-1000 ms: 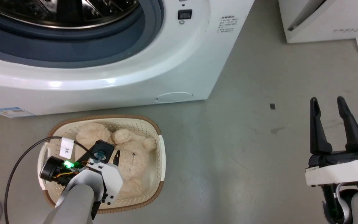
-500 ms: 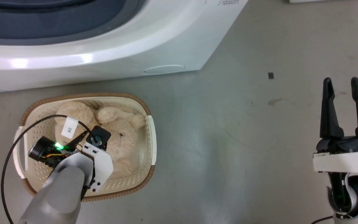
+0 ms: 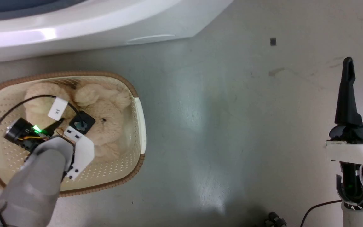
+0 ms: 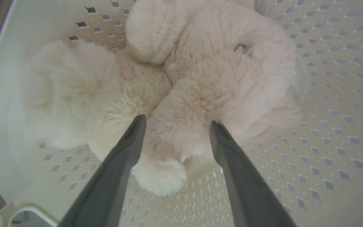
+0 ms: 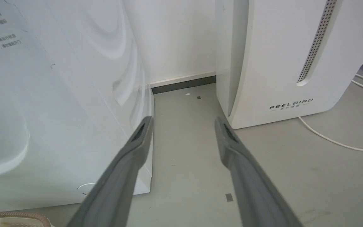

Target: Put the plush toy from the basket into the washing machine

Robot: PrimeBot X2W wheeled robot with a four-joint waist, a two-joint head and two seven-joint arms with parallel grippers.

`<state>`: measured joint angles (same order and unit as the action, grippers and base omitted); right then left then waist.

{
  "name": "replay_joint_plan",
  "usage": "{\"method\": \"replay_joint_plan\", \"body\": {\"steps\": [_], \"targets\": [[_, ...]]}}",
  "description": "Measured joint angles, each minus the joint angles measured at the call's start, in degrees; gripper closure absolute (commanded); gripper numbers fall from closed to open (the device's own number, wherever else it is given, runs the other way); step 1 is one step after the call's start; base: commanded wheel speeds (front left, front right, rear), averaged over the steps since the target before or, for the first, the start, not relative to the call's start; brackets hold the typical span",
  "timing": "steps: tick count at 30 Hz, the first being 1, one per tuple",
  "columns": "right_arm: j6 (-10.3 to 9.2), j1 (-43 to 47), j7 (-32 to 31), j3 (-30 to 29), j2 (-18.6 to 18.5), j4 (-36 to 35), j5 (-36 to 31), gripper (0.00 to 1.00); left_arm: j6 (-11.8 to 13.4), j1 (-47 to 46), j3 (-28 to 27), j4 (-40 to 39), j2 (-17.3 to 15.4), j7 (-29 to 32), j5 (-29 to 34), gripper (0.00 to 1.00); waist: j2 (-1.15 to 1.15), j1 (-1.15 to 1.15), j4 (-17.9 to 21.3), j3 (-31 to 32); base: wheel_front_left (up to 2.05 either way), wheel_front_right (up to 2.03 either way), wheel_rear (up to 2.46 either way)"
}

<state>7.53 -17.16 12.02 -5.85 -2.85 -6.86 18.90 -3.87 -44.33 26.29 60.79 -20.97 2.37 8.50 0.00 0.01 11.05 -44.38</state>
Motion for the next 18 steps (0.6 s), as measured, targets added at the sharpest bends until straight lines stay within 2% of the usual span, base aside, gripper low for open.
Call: {"method": "replay_joint_plan", "body": {"steps": [12, 13, 14, 18], "targets": [[0.0, -2.8, 1.3, -0.3, 0.0, -0.1, 2.4, 0.0, -0.9, -4.2, 3.2, 6.3, -2.5, -1.3, -0.1, 0.0, 0.0, 0.0, 2.1, -5.1, 0.0, 0.0, 0.0], [0.0, -3.3, 1.6, -0.5, 0.0, -0.2, 2.8, 0.0, -1.1, -5.2, 4.0, 7.4, -2.6, -1.8, -0.2, 0.47, 0.0, 0.0, 2.3, -5.8, 0.0, 0.0, 0.0], [0.0, -3.4, 1.7, -0.7, 0.0, -0.2, 2.9, 0.0, -1.1, -5.7, 4.4, 7.9, -2.7, -2.0, -0.3, 1.0, 0.0, 0.0, 2.4, -6.1, 0.0, 0.0, 0.0], [0.0, -3.7, 2.2, -1.1, 0.0, -0.2, 3.4, 0.0, -1.4, -7.2, 5.5, 10.2, -2.8, -2.1, -0.6, 1.0, 0.0, 0.0, 2.7, -6.9, 0.0, 0.0, 0.0]]}}
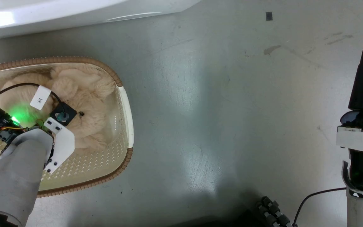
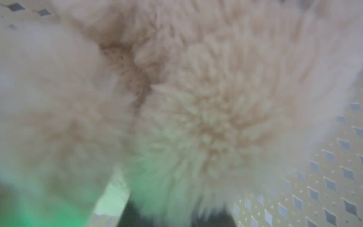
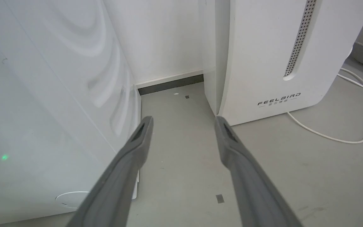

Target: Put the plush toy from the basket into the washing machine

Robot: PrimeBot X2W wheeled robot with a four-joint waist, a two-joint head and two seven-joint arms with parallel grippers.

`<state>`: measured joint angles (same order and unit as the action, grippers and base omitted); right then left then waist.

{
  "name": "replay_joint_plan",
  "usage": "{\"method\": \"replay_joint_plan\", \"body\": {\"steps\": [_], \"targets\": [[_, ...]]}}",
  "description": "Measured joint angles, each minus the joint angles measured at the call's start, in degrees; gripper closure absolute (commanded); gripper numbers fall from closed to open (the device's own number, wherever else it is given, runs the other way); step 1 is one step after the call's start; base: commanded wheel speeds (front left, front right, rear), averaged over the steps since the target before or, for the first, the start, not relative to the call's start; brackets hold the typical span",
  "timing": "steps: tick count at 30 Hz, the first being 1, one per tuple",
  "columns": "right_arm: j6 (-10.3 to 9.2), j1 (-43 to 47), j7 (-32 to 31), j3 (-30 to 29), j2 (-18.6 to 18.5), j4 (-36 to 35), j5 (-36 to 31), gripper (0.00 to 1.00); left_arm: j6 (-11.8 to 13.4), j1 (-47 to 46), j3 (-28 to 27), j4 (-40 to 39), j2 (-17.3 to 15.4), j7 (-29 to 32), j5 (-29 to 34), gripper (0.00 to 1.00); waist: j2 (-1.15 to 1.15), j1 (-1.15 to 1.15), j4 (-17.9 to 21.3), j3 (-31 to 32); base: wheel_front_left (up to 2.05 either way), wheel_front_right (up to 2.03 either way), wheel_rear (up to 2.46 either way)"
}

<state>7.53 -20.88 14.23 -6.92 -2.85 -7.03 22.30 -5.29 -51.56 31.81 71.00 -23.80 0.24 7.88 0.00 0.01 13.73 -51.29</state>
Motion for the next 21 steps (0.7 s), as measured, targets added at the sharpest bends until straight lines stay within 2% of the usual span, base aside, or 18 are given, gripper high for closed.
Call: {"method": "replay_joint_plan", "body": {"steps": [6, 12, 21], "targets": [[0.0, -0.5, 0.5, -0.2, 0.0, 0.4, 0.5, 0.0, -0.4, -0.6, 1.3, 2.3, 0.1, -0.1, -0.5, 1.0, 0.0, 0.0, 0.3, 0.4, 0.0, 0.0, 0.0], [0.0, -0.2, 0.5, -0.5, 0.0, 1.5, 0.4, 0.0, -0.5, 0.2, 1.9, 2.8, 0.5, -0.9, -1.2, 1.0, 0.0, 0.0, -0.1, 3.5, 0.0, 0.0, 0.0], [0.0, 2.1, 0.5, -1.2, 0.0, 3.7, -0.6, 0.0, -1.0, 3.1, 2.4, 2.9, 3.1, -2.9, -3.3, 1.0, 0.0, 0.0, -1.5, 9.9, 0.0, 0.0, 0.0]]}}
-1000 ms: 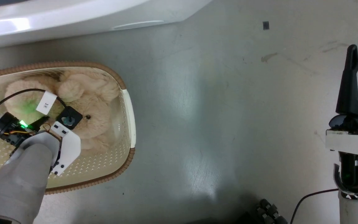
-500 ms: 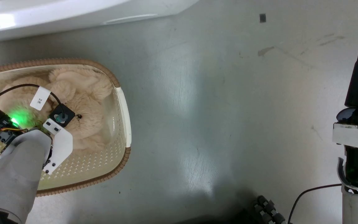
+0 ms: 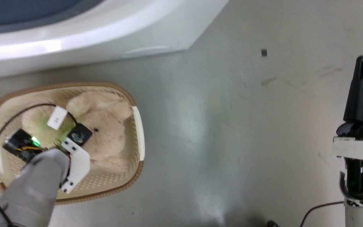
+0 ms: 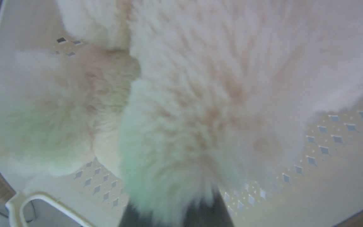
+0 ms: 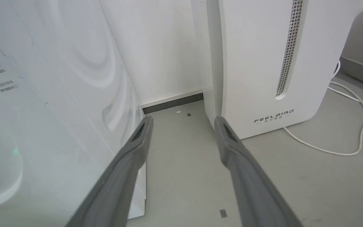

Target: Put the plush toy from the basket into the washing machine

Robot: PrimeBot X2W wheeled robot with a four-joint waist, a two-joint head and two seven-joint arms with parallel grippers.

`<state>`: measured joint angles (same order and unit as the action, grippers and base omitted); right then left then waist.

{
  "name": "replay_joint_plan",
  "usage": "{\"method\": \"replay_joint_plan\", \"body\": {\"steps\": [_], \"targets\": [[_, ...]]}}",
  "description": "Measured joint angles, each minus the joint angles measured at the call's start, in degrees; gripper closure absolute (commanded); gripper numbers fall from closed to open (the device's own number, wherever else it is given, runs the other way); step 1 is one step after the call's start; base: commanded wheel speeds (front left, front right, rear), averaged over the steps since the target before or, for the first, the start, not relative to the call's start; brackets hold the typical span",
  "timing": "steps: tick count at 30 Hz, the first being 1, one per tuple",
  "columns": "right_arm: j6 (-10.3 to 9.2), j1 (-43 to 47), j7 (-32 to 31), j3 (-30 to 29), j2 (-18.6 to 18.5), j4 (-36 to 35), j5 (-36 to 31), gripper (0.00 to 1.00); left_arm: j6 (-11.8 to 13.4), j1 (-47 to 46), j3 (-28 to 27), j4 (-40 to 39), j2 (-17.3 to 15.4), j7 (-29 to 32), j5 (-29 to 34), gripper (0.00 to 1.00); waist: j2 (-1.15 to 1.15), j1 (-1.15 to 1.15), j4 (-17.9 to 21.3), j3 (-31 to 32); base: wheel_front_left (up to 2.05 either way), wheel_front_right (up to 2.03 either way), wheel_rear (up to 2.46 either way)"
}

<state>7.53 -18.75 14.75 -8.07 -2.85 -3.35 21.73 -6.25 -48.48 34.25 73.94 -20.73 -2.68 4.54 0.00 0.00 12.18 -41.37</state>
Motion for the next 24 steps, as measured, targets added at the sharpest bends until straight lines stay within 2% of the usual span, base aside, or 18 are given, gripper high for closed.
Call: {"method": "replay_joint_plan", "body": {"steps": [10, 24], "targets": [[0.0, 4.9, 0.0, -1.0, 0.0, 2.1, -2.1, 0.0, -1.0, 4.6, 0.5, 0.1, 3.6, -4.9, -3.3, 1.0, 0.0, 0.0, -3.3, 9.8, 0.0, 0.0, 0.0], [0.0, 11.0, 0.0, -3.0, 0.0, 3.8, -4.1, 0.0, -1.1, 9.4, 0.5, 0.0, 9.1, -10.6, -8.1, 1.0, 0.0, -0.01, -9.4, 21.3, 0.0, 0.0, 0.0]]}}
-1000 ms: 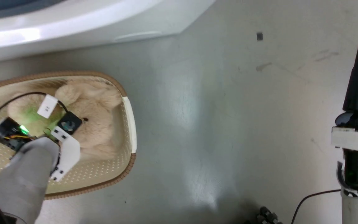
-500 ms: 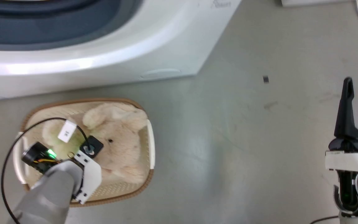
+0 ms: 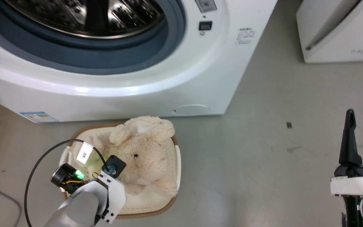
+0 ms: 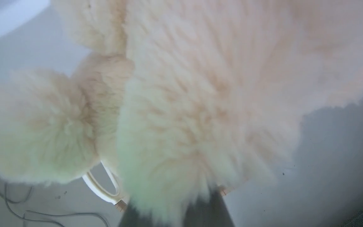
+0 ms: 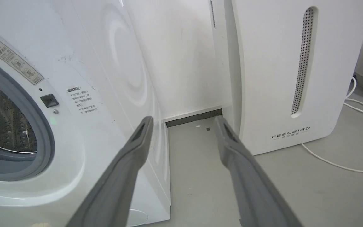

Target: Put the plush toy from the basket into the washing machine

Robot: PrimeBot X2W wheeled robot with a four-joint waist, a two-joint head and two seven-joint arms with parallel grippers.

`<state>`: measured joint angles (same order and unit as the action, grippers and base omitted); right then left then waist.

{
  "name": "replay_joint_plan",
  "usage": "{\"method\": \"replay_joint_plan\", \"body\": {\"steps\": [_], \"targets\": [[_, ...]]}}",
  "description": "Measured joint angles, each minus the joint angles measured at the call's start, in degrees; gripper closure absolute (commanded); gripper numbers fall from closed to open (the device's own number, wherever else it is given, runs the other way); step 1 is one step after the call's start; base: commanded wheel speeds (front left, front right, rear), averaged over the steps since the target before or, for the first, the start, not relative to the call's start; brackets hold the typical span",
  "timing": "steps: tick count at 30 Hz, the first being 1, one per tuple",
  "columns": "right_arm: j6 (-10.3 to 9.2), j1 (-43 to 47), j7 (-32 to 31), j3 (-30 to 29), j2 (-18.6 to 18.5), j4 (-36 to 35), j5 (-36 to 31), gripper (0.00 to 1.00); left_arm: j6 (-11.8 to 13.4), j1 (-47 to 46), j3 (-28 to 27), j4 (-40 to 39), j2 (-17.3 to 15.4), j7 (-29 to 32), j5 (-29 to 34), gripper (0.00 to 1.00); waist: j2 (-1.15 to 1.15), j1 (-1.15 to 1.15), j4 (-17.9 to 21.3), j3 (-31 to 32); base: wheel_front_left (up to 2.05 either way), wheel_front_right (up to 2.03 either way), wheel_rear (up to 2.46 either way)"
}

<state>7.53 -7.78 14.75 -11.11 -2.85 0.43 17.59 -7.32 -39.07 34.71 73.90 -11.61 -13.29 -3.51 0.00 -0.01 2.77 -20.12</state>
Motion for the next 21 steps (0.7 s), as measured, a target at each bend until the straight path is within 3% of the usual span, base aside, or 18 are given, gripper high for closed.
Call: {"method": "replay_joint_plan", "body": {"steps": [9, 21], "targets": [[0.0, 3.3, 0.0, -0.8, 0.0, 0.7, -0.5, 0.0, 1.2, 1.7, -2.4, -6.0, 0.3, -1.0, -3.4, 1.0, 0.0, 0.0, -2.7, 5.9, 0.0, 0.0, 0.0], [0.0, 4.0, 0.0, -0.8, 0.0, 0.7, -0.5, 0.0, 6.2, 4.2, -7.3, -23.8, -2.4, -1.3, -5.8, 1.0, 0.0, 0.0, -3.2, 7.2, 0.0, 0.0, 0.0]]}}
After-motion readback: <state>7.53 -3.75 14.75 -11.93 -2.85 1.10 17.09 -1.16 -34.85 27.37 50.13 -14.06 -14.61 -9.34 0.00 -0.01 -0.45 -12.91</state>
